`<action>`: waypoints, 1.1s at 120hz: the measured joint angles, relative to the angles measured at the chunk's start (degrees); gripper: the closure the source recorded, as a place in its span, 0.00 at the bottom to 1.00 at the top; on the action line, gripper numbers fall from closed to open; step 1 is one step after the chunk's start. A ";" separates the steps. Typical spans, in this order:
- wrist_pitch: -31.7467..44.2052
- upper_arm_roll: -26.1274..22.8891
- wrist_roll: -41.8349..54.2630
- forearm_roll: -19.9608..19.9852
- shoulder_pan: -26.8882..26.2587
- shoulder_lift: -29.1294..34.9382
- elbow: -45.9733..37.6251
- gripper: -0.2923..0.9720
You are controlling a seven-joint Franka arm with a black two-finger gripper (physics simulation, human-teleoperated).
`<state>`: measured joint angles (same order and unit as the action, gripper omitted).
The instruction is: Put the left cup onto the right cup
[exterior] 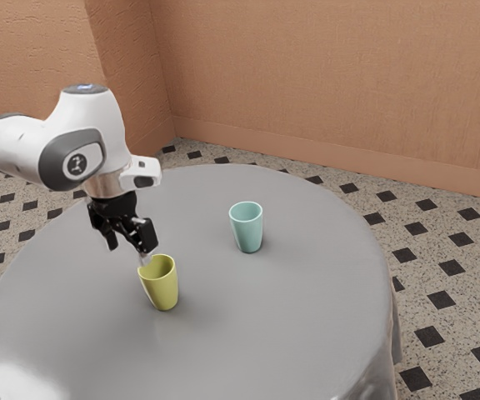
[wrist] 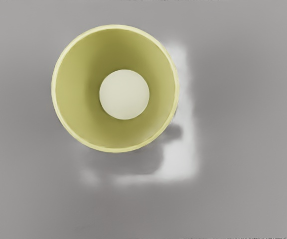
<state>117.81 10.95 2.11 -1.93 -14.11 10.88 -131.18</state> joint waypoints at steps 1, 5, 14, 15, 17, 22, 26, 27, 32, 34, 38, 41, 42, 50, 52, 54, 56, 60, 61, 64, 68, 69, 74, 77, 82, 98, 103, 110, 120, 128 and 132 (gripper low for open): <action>0.03 -0.17 -0.01 0.01 -0.01 0.08 -0.04 0.24; 0.12 -0.70 -0.07 0.05 -0.12 0.29 -0.13 0.24; 0.41 -1.73 -0.22 0.11 -0.24 0.39 -0.24 0.24; 0.47 -1.81 -0.23 0.11 -0.26 0.37 -0.25 0.24; 0.64 -2.02 -0.27 0.12 -0.25 0.34 -0.40 0.24; 1.22 -2.38 -0.34 0.14 -0.30 0.04 -0.75 0.24; 1.76 -2.52 -0.40 0.15 -0.28 -0.39 -0.92 0.24; 1.89 -2.54 -0.41 0.15 -0.27 -0.51 -0.95 0.24; 2.50 -2.62 -0.47 0.16 -0.21 -1.10 -0.98 0.24; 2.74 -2.64 -0.49 0.17 -0.18 -1.29 -0.97 0.24; 3.28 -2.66 -0.53 0.19 -0.08 -1.73 -0.96 0.24; 3.70 -2.67 -0.56 0.20 0.00 -2.02 -0.95 0.24; 3.84 -2.67 -0.57 0.21 0.03 -2.11 -0.95 0.24; 4.79 -2.74 -0.63 0.23 0.06 -2.86 -0.92 0.24; 4.98 -2.75 -0.64 0.24 0.03 -2.98 -0.92 0.24; 5.16 -2.76 -0.66 0.24 0.00 -3.21 -0.91 0.24; 5.32 -2.76 -0.67 0.25 -0.03 -3.45 -0.89 0.24; 5.64 -2.77 -0.70 0.28 -0.11 -4.04 -0.84 0.24; 5.75 -2.77 -0.71 0.30 -0.13 -4.22 -0.82 0.24; 6.07 -2.77 -0.72 0.38 -0.17 -4.64 -0.80 0.24; 6.54 -2.77 -0.72 0.51 -0.20 -5.31 -0.76 0.24; 6.66 -2.77 -0.72 0.54 -0.20 -5.48 -0.75 0.24; 7.19 -2.77 -0.72 0.66 -0.20 -6.09 -0.69 0.24; 7.49 -2.77 -0.72 0.71 -0.19 -6.44 -0.62 0.24; 8.09 -2.77 -0.72 0.76 -0.14 -7.32 -0.25 0.24; 9.56 -2.77 -0.70 0.84 -0.04 -8.65 0.37 0.24; 10.00 -2.77 -0.71 0.85 -0.01 -8.91 0.42 0.24; 10.66 -2.77 -0.72 0.87 0.02 -9.41 0.50 0.24; 11.54 -2.77 -0.74 0.92 0.04 -10.32 0.51 0.24; 12.32 -2.77 -0.77 0.96 0.07 -11.35 0.53 0.24; 12.67 -2.77 -0.78 1.10 0.08 -11.83 0.54 0.24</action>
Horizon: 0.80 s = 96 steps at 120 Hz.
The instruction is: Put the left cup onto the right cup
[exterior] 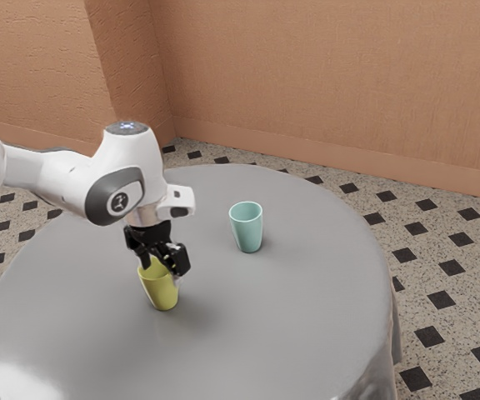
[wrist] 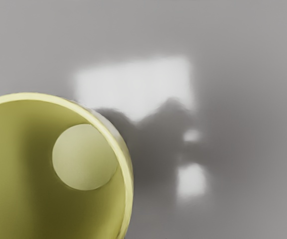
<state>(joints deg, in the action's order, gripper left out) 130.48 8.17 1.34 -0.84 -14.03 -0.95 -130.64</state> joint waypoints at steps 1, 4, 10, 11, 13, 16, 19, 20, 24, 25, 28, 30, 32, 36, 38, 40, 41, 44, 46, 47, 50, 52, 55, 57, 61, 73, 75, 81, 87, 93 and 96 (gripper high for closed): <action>0.08 0.00 0.00 0.08 0.00 -0.12 0.01 0.24; 0.30 0.00 0.00 0.28 0.00 -0.38 0.04 0.24; 0.66 0.05 0.00 0.61 -0.06 -0.87 0.08 0.24; 0.72 0.04 0.00 0.65 -0.05 -0.94 0.08 0.24; 0.82 0.03 0.00 0.73 -0.05 -1.08 0.09 0.24; 0.97 0.02 0.00 0.83 -0.05 -1.28 0.09 0.24; 1.09 0.01 0.00 0.91 -0.06 -1.46 0.16 0.24; 1.13 0.01 0.00 0.93 -0.07 -1.52 0.17 0.24; 1.32 0.01 0.00 1.02 -0.10 -1.78 0.22 0.24; 1.38 0.01 0.00 1.04 -0.11 -1.86 0.23 0.24; 1.55 0.00 0.00 1.10 -0.14 -2.03 0.25 0.24; 1.67 0.00 0.00 1.13 -0.16 -2.12 0.25 0.24; 1.78 0.00 0.00 1.16 -0.18 -2.20 0.26 0.24; 1.98 0.02 0.00 1.21 -0.22 -2.41 0.27 0.24; 2.07 0.01 0.00 1.22 -0.22 -2.55 0.27 0.24; 2.15 0.01 0.00 1.22 -0.23 -2.65 0.27 0.24; 2.20 0.02 0.00 1.23 -0.24 -2.69 0.28 0.24; 2.32 0.04 0.00 1.24 -0.25 -2.78 0.31 0.24; 2.43 0.06 0.00 1.24 -0.25 -2.82 0.30 0.24; 2.49 0.06 0.00 1.24 -0.24 -2.83 0.30 0.24; 2.65 0.07 0.00 1.24 -0.22 -2.87 0.31 0.24; 2.75 0.07 0.00 1.23 -0.20 -2.88 0.33 0.24; 2.89 0.08 0.00 1.21 -0.17 -2.93 0.37 0.24; 2.98 0.08 0.00 1.18 -0.16 -2.94 0.43 0.24; 3.14 0.08 0.00 1.11 -0.13 -2.97 0.73 0.24; 3.65 0.09 0.00 0.87 -0.06 -3.06 1.24 0.24; 3.74 0.09 0.00 0.84 -0.03 -3.17 1.26 0.24; 3.99 0.09 -0.01 0.81 0.06 -3.47 1.30 0.24; 4.25 0.09 -0.01 0.82 0.17 -3.91 1.32 0.24; 4.46 0.10 -0.02 0.91 0.27 -4.26 1.28 0.24; 4.54 0.12 -0.03 0.96 0.29 -4.37 1.24 0.24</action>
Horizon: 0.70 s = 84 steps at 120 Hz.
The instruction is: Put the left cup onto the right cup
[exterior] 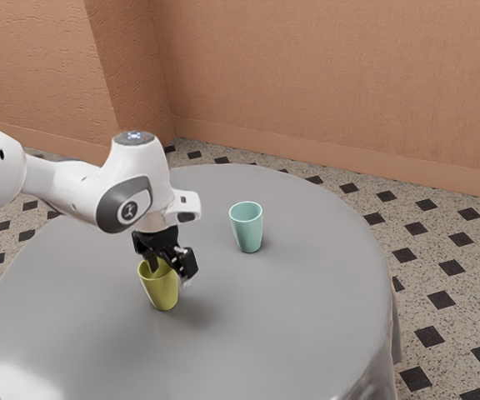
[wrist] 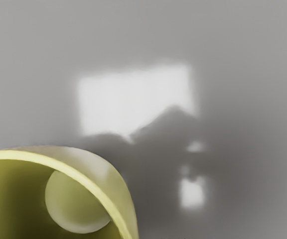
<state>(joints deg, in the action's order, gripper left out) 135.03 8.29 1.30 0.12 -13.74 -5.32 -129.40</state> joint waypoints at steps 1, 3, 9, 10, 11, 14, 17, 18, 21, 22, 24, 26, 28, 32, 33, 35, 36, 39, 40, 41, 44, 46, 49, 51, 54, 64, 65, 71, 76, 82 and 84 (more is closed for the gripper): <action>0.03 0.01 0.00 0.01 0.01 -0.03 -0.02 0.24; 0.08 0.02 -0.01 0.04 0.03 -0.08 -0.06 0.24; 0.21 0.02 -0.03 0.12 0.11 -0.29 -0.12 0.24; 0.22 0.03 -0.04 0.13 0.11 -0.32 -0.12 0.24; 0.24 0.03 -0.04 0.14 0.11 -0.35 -0.11 0.24; 0.29 0.02 -0.06 0.17 0.13 -0.43 -0.13 0.24; 0.33 0.00 -0.07 0.20 0.14 -0.51 -0.14 0.24; 0.35 0.00 -0.08 0.21 0.14 -0.54 -0.15 0.24; 0.39 0.02 -0.09 0.23 0.10 -0.68 -0.18 0.24; 0.40 0.02 -0.10 0.23 0.10 -0.72 -0.18 0.24; 0.42 0.03 -0.10 0.24 0.09 -0.80 -0.18 0.24; 0.44 0.02 -0.12 0.25 0.11 -0.85 -0.18 0.24; 0.46 0.00 -0.13 0.26 0.11 -0.90 -0.18 0.24; 0.51 0.03 -0.15 0.29 0.09 -1.07 -0.18 0.24; 0.54 0.02 -0.15 0.30 0.10 -1.13 -0.18 0.24; 0.61 0.01 -0.16 0.31 0.11 -1.21 -0.18 0.24; 0.64 0.00 -0.17 0.32 0.11 -1.25 -0.18 0.24; 0.73 0.02 -0.18 0.33 0.09 -1.39 -0.21 0.25; 0.76 0.03 -0.18 0.34 0.09 -1.42 -0.22 0.25; 0.79 0.02 -0.19 0.34 0.10 -1.47 -0.22 0.25; 0.88 0.02 -0.20 0.35 0.10 -1.60 -0.24 0.25; 0.93 0.03 -0.21 0.36 0.09 -1.65 -0.24 0.26; 1.00 0.03 -0.23 0.37 0.11 -1.71 -0.25 0.27; 1.05 0.01 -0.24 0.37 0.12 -1.73 -0.25 0.28; 1.11 0.02 -0.25 0.38 0.10 -1.78 -0.26 0.30; 1.29 0.05 -0.29 0.40 0.10 -2.00 -0.26 0.36; 1.30 0.05 -0.29 0.41 0.10 -2.02 -0.26 0.37; 1.38 0.10 -0.31 0.46 0.09 -2.13 -0.26 0.41; 1.43 0.12 -0.33 0.50 0.10 -2.14 -0.26 0.43; 1.47 0.14 -0.35 0.54 0.11 -2.15 -0.26 0.46; 1.49 0.14 -0.36 0.56 0.11 -2.15 -0.26 0.47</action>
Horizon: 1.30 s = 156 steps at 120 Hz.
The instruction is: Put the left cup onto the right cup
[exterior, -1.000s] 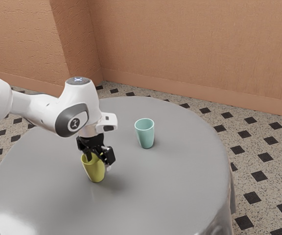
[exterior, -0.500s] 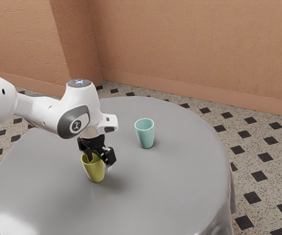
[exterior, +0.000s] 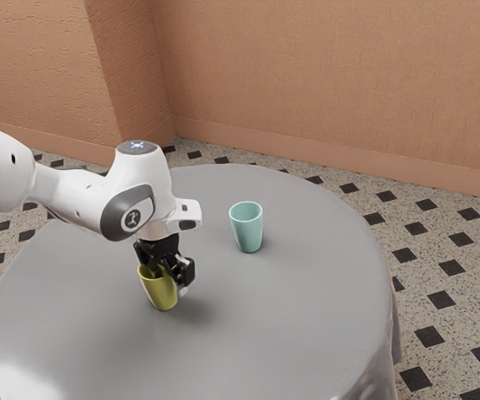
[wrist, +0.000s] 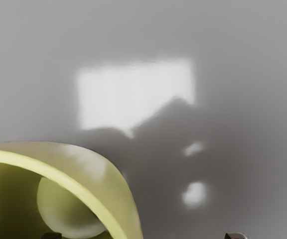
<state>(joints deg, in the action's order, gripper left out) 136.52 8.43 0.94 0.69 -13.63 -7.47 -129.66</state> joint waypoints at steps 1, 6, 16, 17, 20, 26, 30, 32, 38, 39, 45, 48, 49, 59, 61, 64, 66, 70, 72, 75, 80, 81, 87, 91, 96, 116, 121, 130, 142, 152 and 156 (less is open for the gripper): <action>0.02 0.00 0.00 0.01 0.00 0.00 0.00 0.48; 0.11 0.00 -0.03 0.04 0.00 -0.02 0.00 0.52; 0.24 0.01 -0.14 0.09 -0.01 -0.01 0.06 0.61; 0.25 0.02 -0.16 0.09 -0.02 0.00 0.07 0.62; 0.28 0.05 -0.22 0.08 -0.02 0.03 0.07 0.65; 0.32 0.07 -0.33 0.07 -0.01 0.11 0.08 0.70; 0.34 0.08 -0.41 0.07 0.00 0.18 0.09 0.73; 0.34 0.09 -0.44 0.07 0.00 0.20 0.09 0.74; 0.36 0.11 -0.55 0.06 -0.02 0.27 0.03 0.77; 0.36 0.12 -0.57 0.06 -0.02 0.28 0.03 0.77; 0.37 0.16 -0.67 0.05 -0.01 0.32 -0.01 0.79; 0.37 0.17 -0.72 0.05 0.00 0.33 -0.06 0.80; 0.38 0.17 -0.73 0.05 0.00 0.32 -0.07 0.80; 0.39 0.18 -0.92 -0.01 -0.01 0.29 -0.12 0.82; 0.39 0.18 -0.96 -0.03 -0.01 0.30 -0.14 0.82; 0.39 0.19 -1.02 -0.05 -0.01 0.32 -0.15 0.83; 0.38 0.19 -1.06 -0.06 -0.01 0.33 -0.16 0.83; 0.39 0.19 -1.15 -0.06 -0.01 0.34 -0.17 0.84; 0.39 0.19 -1.19 -0.08 -0.01 0.34 -0.17 0.84; 0.40 0.19 -1.29 -0.10 -0.01 0.34 -0.17 0.84; 0.39 0.19 -1.47 -0.15 -0.03 0.35 -0.17 0.84; 0.38 0.20 -1.51 -0.16 -0.04 0.36 -0.16 0.84; 0.36 0.20 -1.72 -0.20 -0.14 0.44 -0.08 0.85; 0.35 0.20 -1.85 -0.22 -0.18 0.49 -0.05 0.85; 0.30 0.20 -2.00 -0.27 -0.27 0.68 0.02 0.85; 0.06 0.20 -2.55 -0.38 -1.18 1.73 0.29 0.85; 0.03 0.20 -2.76 -0.49 -1.52 1.99 0.32 0.85; -0.03 0.20 -3.13 -0.76 -2.06 2.42 0.52 0.85; -0.22 0.23 -3.55 -1.00 -2.91 3.53 1.29 0.85; -1.06 0.29 -3.83 -1.12 -3.50 5.19 2.57 0.85; -1.70 0.33 -3.92 -1.15 -3.68 5.31 3.56 0.85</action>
<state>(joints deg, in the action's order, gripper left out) 134.82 8.76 -2.97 -0.47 -17.30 -2.16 -126.10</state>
